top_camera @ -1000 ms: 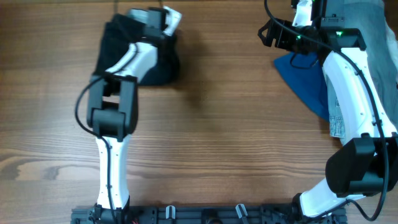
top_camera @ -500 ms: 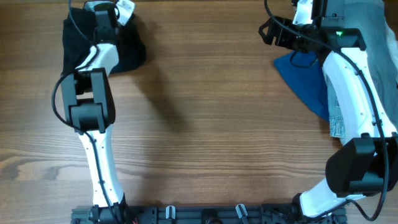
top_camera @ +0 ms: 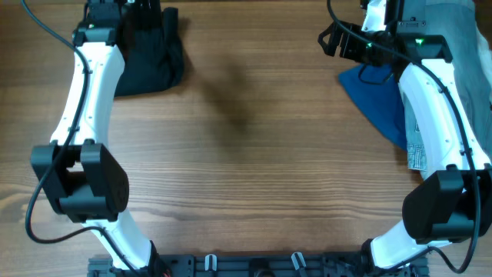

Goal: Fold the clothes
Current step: 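Press the shorts flat at the upper-left corner and release the left gripper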

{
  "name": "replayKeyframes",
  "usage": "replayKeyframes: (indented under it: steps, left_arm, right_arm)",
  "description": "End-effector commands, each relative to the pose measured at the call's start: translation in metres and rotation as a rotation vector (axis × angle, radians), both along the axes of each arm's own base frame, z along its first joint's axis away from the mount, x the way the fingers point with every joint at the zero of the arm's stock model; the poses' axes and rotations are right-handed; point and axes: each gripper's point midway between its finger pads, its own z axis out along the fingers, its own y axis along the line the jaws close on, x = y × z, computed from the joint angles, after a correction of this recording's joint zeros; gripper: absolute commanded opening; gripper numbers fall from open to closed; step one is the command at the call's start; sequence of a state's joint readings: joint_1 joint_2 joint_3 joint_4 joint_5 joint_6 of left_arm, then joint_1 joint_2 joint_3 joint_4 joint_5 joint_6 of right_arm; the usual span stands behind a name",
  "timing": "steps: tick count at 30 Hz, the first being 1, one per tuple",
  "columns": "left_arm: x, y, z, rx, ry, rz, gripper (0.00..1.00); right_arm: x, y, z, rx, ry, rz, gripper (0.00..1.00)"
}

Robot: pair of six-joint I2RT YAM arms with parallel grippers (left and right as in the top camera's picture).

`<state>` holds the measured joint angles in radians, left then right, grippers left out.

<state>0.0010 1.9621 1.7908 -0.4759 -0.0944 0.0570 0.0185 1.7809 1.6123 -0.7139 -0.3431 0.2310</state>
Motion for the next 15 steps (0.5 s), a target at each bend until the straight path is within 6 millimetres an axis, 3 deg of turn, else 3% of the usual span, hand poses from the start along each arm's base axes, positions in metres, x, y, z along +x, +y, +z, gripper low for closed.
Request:
replayKeyframes:
  steps: [1,3,6,10,15]
  left_arm:
    - [-0.041,0.005,-0.053,-0.086,0.252,0.054,1.00]
    - [-0.065,0.019,-0.092,-0.162,0.413,0.146,1.00]
    - [-0.074,0.031,-0.153,-0.208,0.524,0.168,1.00]
    - [-0.061,0.037,-0.222,-0.174,0.562,0.123,1.00]
    - [-0.039,0.043,-0.281,-0.116,0.532,0.055,1.00]
  right_arm:
    - [-0.001,-0.001,-0.006,-0.008,0.021,0.001,1.00]
    - [-0.001,0.000,-0.007,-0.015,0.018,0.012,1.00]
    - [-0.001,-0.001,-0.006,-0.016,0.015,0.012,0.99]
    - [-0.001,-0.001,-0.007,-0.017,0.017,0.013,0.99]
    - [-0.002,-0.001,-0.007,-0.017,0.022,0.013,0.99]
